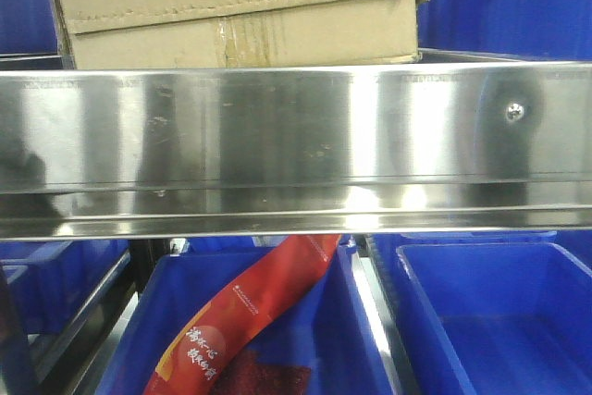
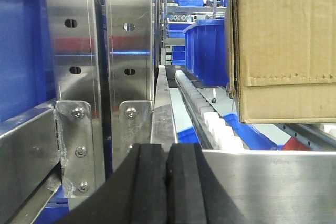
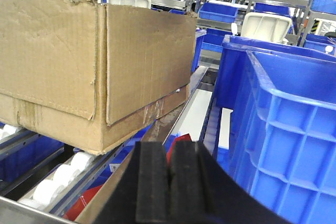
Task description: Stack two boxes on right shelf middle
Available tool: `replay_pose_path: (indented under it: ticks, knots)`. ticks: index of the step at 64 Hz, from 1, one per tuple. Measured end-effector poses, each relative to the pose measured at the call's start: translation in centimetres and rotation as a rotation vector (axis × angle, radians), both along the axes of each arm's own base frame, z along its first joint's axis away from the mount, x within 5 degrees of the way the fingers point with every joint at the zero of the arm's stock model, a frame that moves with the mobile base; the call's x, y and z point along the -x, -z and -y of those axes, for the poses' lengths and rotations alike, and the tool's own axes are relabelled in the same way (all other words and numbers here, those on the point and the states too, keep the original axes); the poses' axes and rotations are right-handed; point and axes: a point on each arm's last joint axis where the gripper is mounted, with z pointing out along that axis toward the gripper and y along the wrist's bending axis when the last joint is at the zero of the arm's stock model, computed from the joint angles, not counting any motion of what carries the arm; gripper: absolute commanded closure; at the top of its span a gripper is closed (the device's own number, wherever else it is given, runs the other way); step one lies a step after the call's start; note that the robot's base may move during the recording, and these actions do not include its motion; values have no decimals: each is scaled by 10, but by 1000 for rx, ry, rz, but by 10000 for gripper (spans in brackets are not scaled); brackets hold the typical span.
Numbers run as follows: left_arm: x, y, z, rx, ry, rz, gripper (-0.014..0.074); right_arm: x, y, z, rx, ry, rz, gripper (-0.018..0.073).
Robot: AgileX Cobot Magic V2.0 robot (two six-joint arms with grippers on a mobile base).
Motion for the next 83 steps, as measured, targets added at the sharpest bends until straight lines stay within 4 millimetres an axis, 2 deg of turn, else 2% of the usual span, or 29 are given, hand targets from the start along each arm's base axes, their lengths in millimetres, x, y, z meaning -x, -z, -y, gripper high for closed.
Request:
replay_pose_path:
  ticks: [11, 17, 27, 45, 52, 83]
  knots:
    - [0, 0, 0, 0, 0, 1, 707, -1, 2, 2, -18, 21, -6, 712]
    - [0, 0, 0, 0, 0, 1, 707, 2, 10, 8, -58, 88, -10, 712]
    - [0, 0, 0, 0, 0, 1, 707, 13, 39, 17, -107, 182, -8, 712]
    - [0, 0, 0, 0, 0, 1, 707, 23, 108, 24, -173, 273, -6, 712]
    - [0, 0, 0, 0, 0, 1, 707, 24, 125, 25, -176, 281, -2, 712]
    - [0, -1, 0, 0, 1, 11, 707, 24, 131, 25, -170, 282, -14, 712]
